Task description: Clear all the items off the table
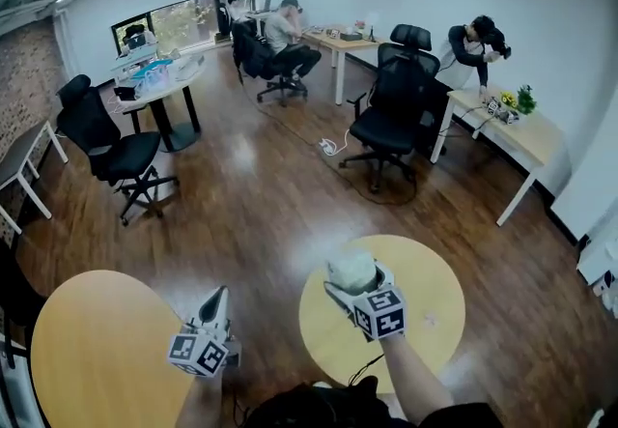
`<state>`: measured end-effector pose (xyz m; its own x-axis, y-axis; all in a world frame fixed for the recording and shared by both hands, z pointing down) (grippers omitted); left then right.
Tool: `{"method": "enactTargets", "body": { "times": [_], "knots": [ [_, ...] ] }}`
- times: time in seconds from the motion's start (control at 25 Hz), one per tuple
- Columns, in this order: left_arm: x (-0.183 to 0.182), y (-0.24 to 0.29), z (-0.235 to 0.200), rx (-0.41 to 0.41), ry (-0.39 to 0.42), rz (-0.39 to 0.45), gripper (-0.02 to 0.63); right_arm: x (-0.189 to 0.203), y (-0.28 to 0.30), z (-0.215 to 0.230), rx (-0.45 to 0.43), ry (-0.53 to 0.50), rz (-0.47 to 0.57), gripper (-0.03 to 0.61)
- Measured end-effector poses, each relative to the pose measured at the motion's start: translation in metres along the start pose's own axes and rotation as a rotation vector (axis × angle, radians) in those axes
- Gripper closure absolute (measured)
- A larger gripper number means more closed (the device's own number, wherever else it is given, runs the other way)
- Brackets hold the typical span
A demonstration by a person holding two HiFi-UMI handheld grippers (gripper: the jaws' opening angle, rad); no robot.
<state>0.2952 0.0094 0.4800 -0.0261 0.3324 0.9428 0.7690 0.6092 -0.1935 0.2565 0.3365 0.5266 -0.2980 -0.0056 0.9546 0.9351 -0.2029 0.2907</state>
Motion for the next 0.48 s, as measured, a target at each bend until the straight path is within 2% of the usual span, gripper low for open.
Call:
{"method": "enactTargets", "body": {
  "times": [0.24,0.48],
  "knots": [
    [0.016,0.030,0.006,0.083,-0.033,-0.028,0.623,0.015,-0.022,0.024,0.112,0.035,-0.027,0.067],
    [0.049,0.033,0.017,0.109,-0.041,-0.119,0.623,0.063,-0.030,0.050,0.177,0.120,-0.122,0.067]
  ]
}}
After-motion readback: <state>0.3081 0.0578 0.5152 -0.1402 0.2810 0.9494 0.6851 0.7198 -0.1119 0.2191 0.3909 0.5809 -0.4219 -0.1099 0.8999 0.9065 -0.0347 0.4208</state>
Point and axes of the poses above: the fingertips, and each gripper's own axes: y forward along the fingers, z to its right, x out of its underside, the point moved 6 cm from there along -y, backward along the fingers, and after that the axes turned 4 degrees about z, right-handed, at the moved point
